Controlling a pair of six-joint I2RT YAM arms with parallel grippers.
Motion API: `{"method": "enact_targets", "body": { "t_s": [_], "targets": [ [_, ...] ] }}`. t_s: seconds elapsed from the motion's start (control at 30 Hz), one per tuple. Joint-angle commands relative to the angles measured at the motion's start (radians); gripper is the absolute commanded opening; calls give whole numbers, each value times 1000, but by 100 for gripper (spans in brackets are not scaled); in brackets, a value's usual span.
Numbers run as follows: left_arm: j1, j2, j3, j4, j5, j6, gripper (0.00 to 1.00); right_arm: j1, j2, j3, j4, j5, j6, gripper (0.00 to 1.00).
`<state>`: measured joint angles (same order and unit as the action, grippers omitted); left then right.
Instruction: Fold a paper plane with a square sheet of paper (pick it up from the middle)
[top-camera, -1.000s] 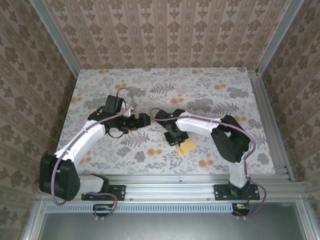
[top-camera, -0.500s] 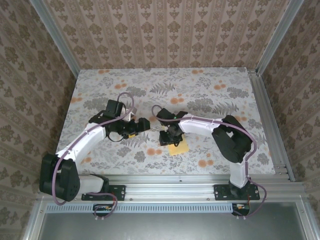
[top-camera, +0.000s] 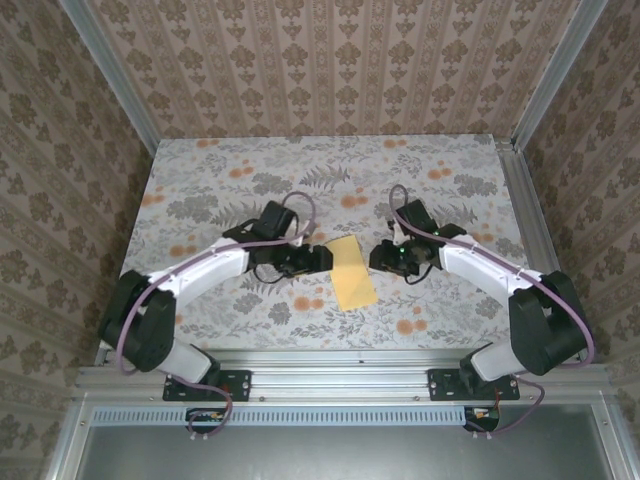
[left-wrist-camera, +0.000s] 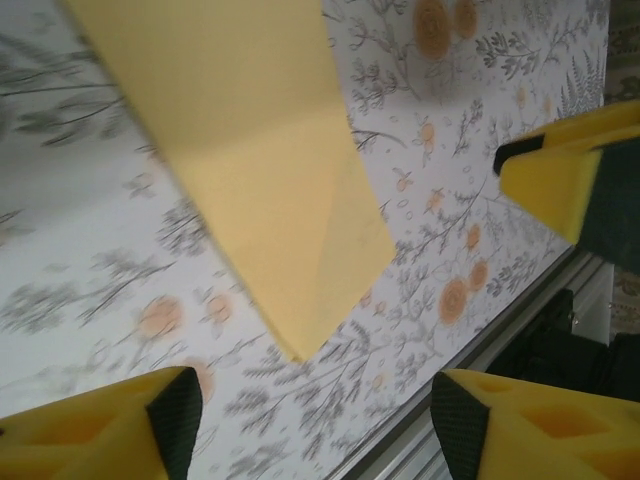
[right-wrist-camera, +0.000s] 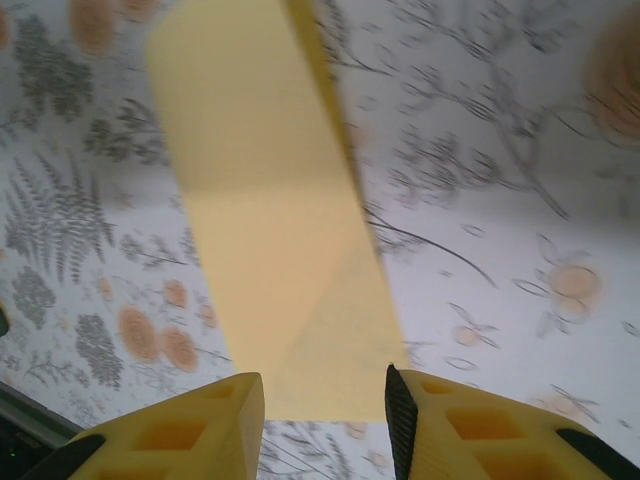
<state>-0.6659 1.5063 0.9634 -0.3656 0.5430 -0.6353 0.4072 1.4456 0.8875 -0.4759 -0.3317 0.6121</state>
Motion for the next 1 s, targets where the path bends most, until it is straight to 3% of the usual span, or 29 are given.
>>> {"method": "enact_targets", "body": {
  "t_s": [0.0,0.3,0.97],
  "targets": [
    [-52,90,72,49,-42,-15,63,-32,-38,-55,21,-98,-24,41],
    [-118,288,152,19,-72,24,40,-73,-35,-148,98,-171,-6,41],
    [-117,396,149,-34,-118,94,24,-43,93,-149,208,-196,31,45]
  ]
}}
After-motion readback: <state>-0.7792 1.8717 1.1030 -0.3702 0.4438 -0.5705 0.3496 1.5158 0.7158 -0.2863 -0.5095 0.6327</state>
